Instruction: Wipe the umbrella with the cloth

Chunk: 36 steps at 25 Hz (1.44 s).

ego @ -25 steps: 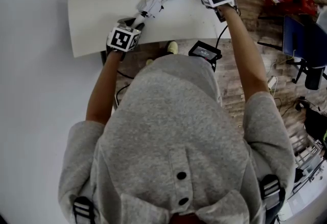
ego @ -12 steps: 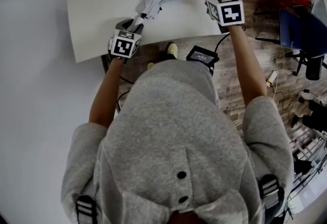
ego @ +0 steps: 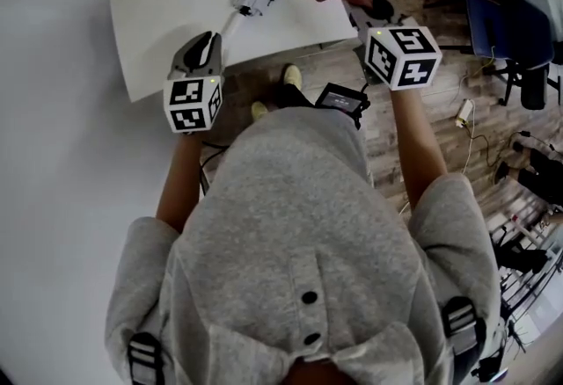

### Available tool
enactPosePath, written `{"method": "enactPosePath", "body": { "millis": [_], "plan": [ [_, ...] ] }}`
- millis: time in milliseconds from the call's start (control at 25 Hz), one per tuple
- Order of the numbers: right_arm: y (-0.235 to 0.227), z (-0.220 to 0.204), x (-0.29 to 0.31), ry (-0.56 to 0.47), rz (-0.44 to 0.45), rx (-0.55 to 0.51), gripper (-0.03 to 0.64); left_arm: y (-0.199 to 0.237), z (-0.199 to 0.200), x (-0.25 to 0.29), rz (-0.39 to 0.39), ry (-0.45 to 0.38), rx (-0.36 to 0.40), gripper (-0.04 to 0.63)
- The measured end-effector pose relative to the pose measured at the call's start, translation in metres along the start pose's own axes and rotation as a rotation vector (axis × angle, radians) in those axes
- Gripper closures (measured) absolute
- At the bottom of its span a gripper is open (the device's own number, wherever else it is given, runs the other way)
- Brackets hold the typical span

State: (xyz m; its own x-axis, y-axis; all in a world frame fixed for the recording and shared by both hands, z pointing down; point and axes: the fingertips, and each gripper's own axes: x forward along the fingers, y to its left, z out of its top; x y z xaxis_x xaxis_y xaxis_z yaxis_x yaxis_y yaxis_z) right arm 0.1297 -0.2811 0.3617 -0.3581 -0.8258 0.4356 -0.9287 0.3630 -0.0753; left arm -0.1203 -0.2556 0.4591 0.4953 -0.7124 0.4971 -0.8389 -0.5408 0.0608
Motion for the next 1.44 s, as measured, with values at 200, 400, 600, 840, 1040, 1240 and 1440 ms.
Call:
{"method": "enactPosePath", "body": {
  "millis": [200,400,600,840,1040,1240,1440],
  "plan": [
    [0.047,0.003,-0.048,-0.101,-0.017,0.054,0.532,-0.006,0.035,-0.063,0.036,-0.159,-0.016,0.58],
    [0.077,0.01,-0.094,-0.153,-0.071,0.068,0.532,-0.02,0.081,-0.121,0.036,-0.283,0.011,0.58],
    [0.084,0.01,-0.113,-0.181,-0.12,0.056,0.532,-0.028,0.096,-0.149,0.032,-0.338,0.033,0.58],
    [0.088,0.012,-0.114,-0.2,-0.131,0.05,0.534,-0.023,0.093,-0.156,0.044,-0.345,0.043,0.58],
    [0.087,0.012,-0.115,-0.199,-0.154,0.035,0.532,-0.019,0.092,-0.157,0.035,-0.35,0.047,0.58],
    [0.085,0.008,-0.111,-0.192,-0.174,0.031,0.532,-0.02,0.09,-0.149,0.013,-0.347,0.046,0.58],
    [0.082,0.008,-0.111,-0.19,-0.186,0.024,0.534,-0.025,0.09,-0.141,-0.014,-0.344,0.053,0.58]
  ]
}}
